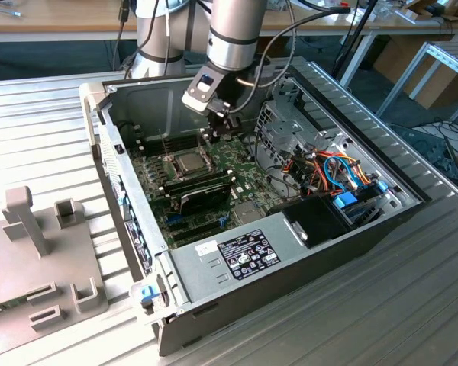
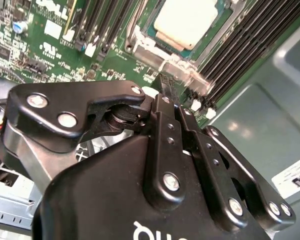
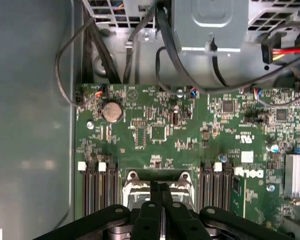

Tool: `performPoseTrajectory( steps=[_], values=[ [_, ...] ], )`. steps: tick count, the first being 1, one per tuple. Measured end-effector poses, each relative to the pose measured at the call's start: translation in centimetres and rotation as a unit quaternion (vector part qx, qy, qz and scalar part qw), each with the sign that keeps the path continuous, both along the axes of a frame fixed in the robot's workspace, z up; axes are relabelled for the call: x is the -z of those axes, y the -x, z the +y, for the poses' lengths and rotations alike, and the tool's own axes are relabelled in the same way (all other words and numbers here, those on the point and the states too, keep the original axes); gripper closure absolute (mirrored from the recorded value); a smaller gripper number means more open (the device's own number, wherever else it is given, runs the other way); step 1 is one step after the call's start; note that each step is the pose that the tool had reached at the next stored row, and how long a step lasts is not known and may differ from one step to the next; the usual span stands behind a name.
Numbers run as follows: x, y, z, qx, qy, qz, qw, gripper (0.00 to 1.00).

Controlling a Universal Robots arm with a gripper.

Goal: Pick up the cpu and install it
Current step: 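Close the cpu cover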

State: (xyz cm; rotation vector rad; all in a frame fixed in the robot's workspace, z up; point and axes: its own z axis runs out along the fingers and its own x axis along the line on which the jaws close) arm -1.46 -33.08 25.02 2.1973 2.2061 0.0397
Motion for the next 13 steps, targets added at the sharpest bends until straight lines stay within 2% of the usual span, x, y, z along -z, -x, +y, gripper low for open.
performPoseTrajectory(
  steps=[3, 4, 13],
  values=[
    [0.00, 0.81, 0.01, 0.000, 0.0001, -0.0056, 0.99998, 0.89],
    [0.01, 0.92, 0.02, 0.000, -0.0001, -0.0066, 0.99998, 0.89],
    [0.00, 0.94, 0.01, 0.000, 0.0001, -0.0067, 0.99998, 0.89]
  ],
)
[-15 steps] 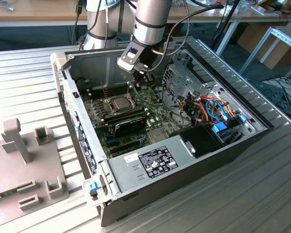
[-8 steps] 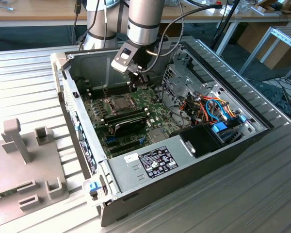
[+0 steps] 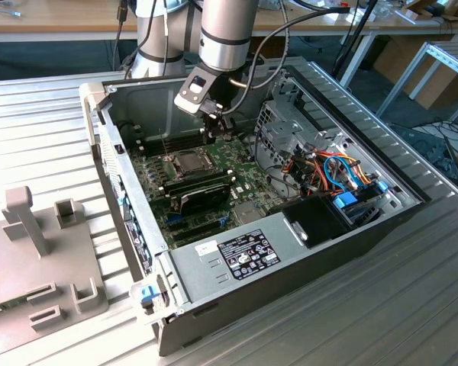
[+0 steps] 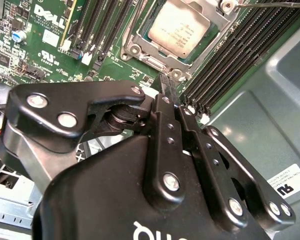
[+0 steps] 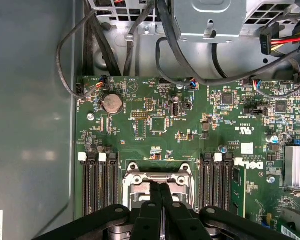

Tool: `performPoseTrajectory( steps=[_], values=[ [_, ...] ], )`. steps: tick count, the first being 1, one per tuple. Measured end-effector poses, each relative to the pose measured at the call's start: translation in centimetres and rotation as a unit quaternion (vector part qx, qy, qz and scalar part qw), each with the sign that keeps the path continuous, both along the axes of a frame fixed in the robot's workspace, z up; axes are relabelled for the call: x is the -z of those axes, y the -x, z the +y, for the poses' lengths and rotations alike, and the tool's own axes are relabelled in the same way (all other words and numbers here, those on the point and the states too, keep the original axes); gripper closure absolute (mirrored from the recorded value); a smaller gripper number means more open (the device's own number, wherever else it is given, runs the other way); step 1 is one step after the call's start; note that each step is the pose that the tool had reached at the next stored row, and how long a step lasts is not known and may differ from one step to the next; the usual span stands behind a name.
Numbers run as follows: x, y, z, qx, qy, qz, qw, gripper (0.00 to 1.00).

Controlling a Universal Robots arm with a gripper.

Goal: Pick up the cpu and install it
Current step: 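Close the cpu cover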

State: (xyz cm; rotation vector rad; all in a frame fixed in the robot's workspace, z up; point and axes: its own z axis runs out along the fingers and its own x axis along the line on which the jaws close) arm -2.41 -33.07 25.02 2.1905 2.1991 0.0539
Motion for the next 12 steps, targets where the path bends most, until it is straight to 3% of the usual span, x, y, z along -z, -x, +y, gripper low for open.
performPoseTrajectory(
  steps=[4, 12],
  values=[
    [0.01, 0.15, 0.00, 0.000, 0.0000, 0.0000, 1.00000, 0.89],
    [0.36, 3.26, 0.00, 0.001, 0.0000, 0.0000, 1.00000, 0.89]
  ],
)
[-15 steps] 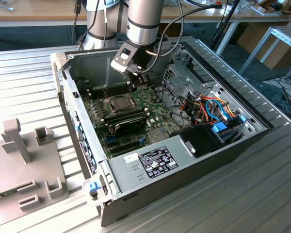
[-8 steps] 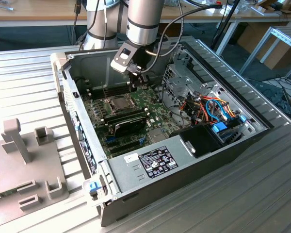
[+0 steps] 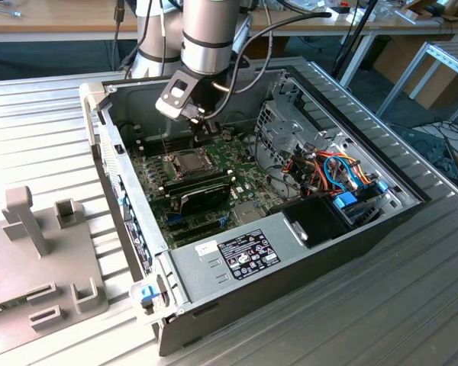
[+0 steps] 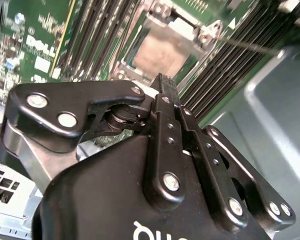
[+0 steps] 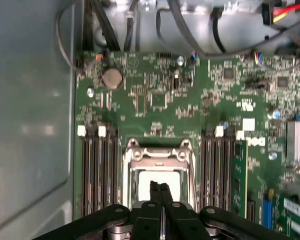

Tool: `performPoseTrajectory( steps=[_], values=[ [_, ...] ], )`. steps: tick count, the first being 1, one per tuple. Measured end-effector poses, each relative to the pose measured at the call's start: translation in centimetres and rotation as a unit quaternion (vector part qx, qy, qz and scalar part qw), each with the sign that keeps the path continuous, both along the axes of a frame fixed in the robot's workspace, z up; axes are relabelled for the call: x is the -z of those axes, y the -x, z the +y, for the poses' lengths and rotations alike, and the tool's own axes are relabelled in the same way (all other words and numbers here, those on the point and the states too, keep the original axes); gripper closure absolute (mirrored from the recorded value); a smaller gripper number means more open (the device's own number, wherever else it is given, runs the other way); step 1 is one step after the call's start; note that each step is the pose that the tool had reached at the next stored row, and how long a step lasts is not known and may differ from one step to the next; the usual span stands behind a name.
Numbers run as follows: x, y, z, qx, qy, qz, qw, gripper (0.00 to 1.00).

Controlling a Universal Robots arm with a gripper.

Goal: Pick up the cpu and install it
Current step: 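Close the cpu cover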

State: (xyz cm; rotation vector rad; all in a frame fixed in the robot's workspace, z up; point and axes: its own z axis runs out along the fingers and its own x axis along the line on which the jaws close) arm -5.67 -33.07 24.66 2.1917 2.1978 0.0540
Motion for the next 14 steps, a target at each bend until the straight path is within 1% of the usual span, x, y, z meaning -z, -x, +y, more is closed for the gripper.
performPoseTrajectory(
  steps=[4, 7, 10, 11, 12, 13, 14],
  values=[
    [0.24, 1.19, 0.00, 0.001, 0.0000, 0.0000, 1.00000, 0.89],
    [0.42, 1.73, 0.00, 0.002, 0.0001, 0.0001, 1.00000, 0.89],
    [0.43, 1.74, 0.00, 0.002, 0.0004, 0.0001, 1.00000, 0.89],
    [0.47, 1.74, 0.00, 0.002, 0.0002, 0.0013, 1.00000, 0.89],
    [0.79, 1.76, 0.00, 0.002, 0.0032, 0.0176, 0.99984, 0.89],
    [1.83, 2.20, 0.00, 0.002, 0.0252, 0.0176, 0.99952, 0.89],
    [1.93, 2.21, 0.02, 0.002, 0.0263, 0.0176, 0.99950, 0.89]
  ],
)
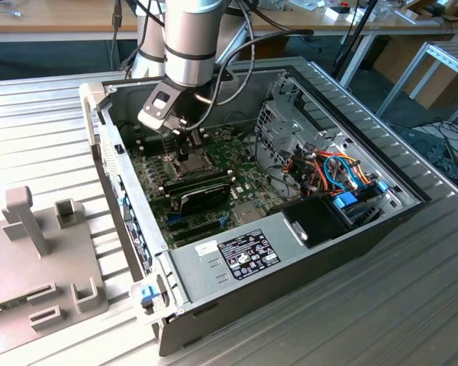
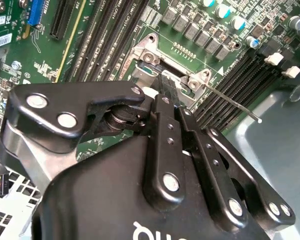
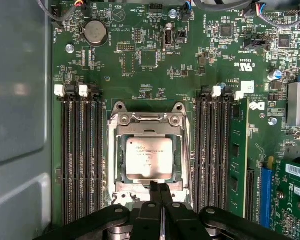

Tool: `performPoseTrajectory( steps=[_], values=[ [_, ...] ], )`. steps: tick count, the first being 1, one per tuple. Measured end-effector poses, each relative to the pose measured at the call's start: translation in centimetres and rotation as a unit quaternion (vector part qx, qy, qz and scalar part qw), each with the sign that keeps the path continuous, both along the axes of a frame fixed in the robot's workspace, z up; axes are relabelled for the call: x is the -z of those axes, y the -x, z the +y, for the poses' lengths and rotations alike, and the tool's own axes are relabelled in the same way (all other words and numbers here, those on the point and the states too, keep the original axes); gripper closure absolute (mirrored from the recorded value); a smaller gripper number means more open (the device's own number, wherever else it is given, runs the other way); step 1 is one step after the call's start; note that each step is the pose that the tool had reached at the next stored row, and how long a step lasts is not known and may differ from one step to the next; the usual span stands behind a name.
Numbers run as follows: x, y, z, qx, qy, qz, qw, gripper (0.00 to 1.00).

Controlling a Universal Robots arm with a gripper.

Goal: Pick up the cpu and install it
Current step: 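Close the cpu cover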

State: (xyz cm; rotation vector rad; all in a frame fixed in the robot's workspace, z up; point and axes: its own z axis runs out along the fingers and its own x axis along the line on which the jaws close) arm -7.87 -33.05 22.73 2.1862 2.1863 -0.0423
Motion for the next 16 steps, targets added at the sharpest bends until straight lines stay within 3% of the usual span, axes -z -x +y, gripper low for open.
performPoseTrajectory(
  steps=[10, 13, 16],
  values=[
    [0.15, 0.04, 0.10, 0.000, -0.0001, 0.0000, 1.00000, 0.89],
    [0.22, 0.05, 0.40, 0.000, -0.0003, -0.0001, 1.00000, 0.89],
    [0.53, 0.12, 0.41, 0.000, -0.0002, 0.0000, 1.00000, 0.89]
  ],
)
